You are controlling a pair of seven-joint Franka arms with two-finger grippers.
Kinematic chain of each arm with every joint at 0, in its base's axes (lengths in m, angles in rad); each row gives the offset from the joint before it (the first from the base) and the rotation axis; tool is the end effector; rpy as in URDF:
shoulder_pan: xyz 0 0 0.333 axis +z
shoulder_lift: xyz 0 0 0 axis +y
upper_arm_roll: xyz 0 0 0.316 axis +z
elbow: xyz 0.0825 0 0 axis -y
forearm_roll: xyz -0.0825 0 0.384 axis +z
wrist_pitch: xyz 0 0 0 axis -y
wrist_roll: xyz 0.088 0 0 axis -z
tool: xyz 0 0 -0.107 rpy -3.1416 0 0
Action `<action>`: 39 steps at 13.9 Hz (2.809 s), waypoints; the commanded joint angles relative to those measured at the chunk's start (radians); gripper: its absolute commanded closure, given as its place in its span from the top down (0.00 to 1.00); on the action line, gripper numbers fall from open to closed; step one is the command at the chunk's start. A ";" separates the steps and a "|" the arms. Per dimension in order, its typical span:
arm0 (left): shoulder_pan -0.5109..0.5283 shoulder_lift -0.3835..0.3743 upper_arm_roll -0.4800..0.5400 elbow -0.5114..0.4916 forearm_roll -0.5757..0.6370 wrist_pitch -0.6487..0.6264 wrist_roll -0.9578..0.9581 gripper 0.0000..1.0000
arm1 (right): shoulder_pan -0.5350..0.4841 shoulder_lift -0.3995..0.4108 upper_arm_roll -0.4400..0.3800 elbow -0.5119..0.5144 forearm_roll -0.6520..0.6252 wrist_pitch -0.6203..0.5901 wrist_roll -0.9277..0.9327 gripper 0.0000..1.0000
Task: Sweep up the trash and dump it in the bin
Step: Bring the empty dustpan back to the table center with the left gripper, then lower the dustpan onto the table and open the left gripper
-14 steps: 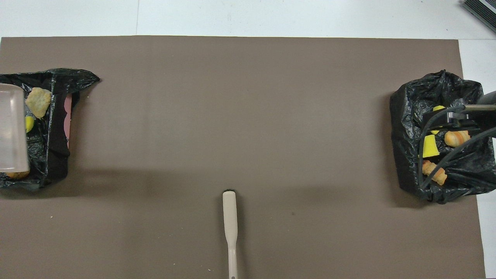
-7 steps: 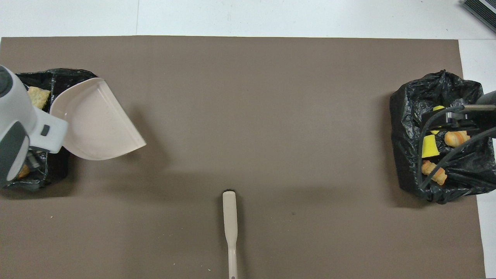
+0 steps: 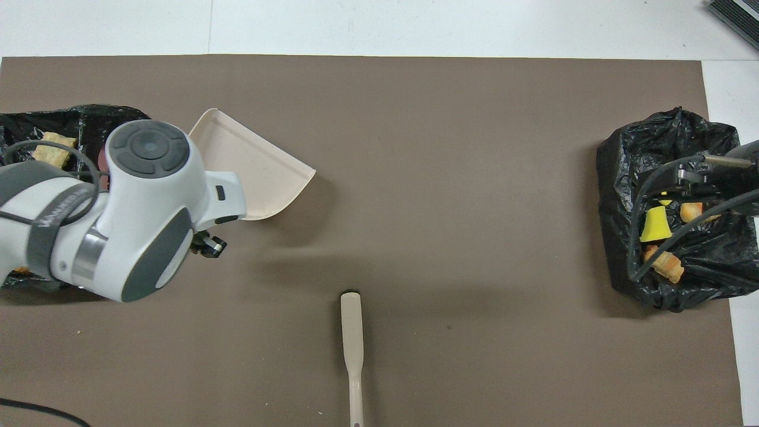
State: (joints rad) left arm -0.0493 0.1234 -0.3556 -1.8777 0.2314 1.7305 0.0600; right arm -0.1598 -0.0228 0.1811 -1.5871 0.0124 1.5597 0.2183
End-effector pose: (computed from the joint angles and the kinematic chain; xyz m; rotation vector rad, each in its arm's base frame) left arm 0.5257 -0.1964 0.4301 -2.7987 0.7673 0.3302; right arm 0.5462 0.0142 0.6282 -3.1188 0.3081 0.0093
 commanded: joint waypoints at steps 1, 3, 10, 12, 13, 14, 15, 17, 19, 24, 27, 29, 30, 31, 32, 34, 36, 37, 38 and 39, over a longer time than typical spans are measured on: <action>-0.027 0.066 -0.052 0.066 -0.061 0.014 -0.174 0.00 | -0.007 -0.028 0.003 -0.024 0.021 -0.013 0.007 1.00; -0.050 0.134 -0.098 0.103 -0.067 0.017 -0.367 0.00 | -0.007 -0.028 0.005 -0.024 0.021 -0.013 0.007 1.00; -0.116 0.277 -0.155 0.288 -0.159 0.101 -0.635 0.00 | -0.009 -0.026 0.003 -0.024 0.020 -0.013 0.007 1.00; -0.133 0.282 -0.154 0.279 -0.150 0.138 -0.635 0.00 | -0.009 -0.028 0.003 -0.024 0.021 -0.015 0.007 1.00; -0.135 0.285 -0.152 0.279 -0.150 0.135 -0.635 0.00 | -0.009 -0.028 0.003 -0.022 0.021 -0.015 0.007 1.00; -0.135 0.289 -0.152 0.278 -0.150 0.145 -0.635 0.00 | -0.009 -0.028 0.003 -0.024 0.021 -0.015 0.007 1.00; -0.139 0.317 -0.151 0.284 -0.149 0.144 -0.637 0.00 | -0.009 -0.028 0.003 -0.024 0.021 -0.015 0.007 1.00; -0.159 0.344 -0.146 0.295 -0.126 0.144 -0.637 0.00 | -0.009 -0.028 0.005 -0.022 0.020 -0.015 0.007 1.00; -0.156 0.349 -0.146 0.299 -0.127 0.149 -0.634 0.00 | -0.009 -0.026 0.003 -0.022 0.021 -0.015 0.007 1.00; -0.152 0.384 -0.144 0.301 -0.101 0.132 -0.635 0.17 | -0.009 -0.028 0.003 -0.022 0.021 -0.015 0.007 1.00; -0.146 0.366 -0.144 0.295 -0.043 0.130 -0.623 0.82 | -0.009 -0.028 0.003 -0.022 0.021 -0.015 0.007 1.00; -0.135 0.329 -0.143 0.281 -0.038 0.127 -0.621 1.00 | -0.009 -0.028 0.003 -0.022 0.020 -0.015 0.007 1.00; -0.129 0.296 -0.126 0.266 -0.038 0.127 -0.614 1.00 | -0.009 -0.028 0.003 -0.022 0.021 -0.015 0.007 1.00; -0.141 0.253 -0.074 0.261 -0.038 0.124 -0.589 1.00 | -0.009 -0.028 0.003 -0.022 0.021 -0.015 0.007 1.00; -0.142 0.221 -0.053 0.256 -0.038 0.097 -0.554 1.00 | -0.009 -0.026 0.003 -0.022 0.021 -0.015 0.007 1.00; -0.141 0.152 -0.004 0.256 -0.041 0.046 -0.473 1.00 | -0.009 -0.028 0.003 -0.022 0.020 -0.015 0.007 1.00; -0.136 0.072 0.055 0.253 -0.053 0.006 -0.358 1.00 | -0.009 -0.028 0.003 -0.022 0.021 -0.015 0.007 1.00; -0.139 0.035 0.096 0.256 -0.081 -0.014 -0.308 1.00 | -0.009 -0.028 0.003 -0.022 0.021 -0.015 0.007 1.00; -0.142 -0.005 0.143 0.259 -0.121 -0.022 -0.257 1.00 | -0.009 -0.028 0.003 -0.022 0.021 -0.013 0.007 1.00; -0.147 -0.042 0.190 0.264 -0.162 -0.044 -0.205 1.00 | -0.009 -0.028 0.003 -0.022 0.021 -0.015 0.007 1.00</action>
State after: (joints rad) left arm -0.1842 0.1703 -0.2451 -1.5897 0.1321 1.7220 -0.2373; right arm -0.1596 -0.0287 0.1821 -1.5914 0.0138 1.5597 0.2183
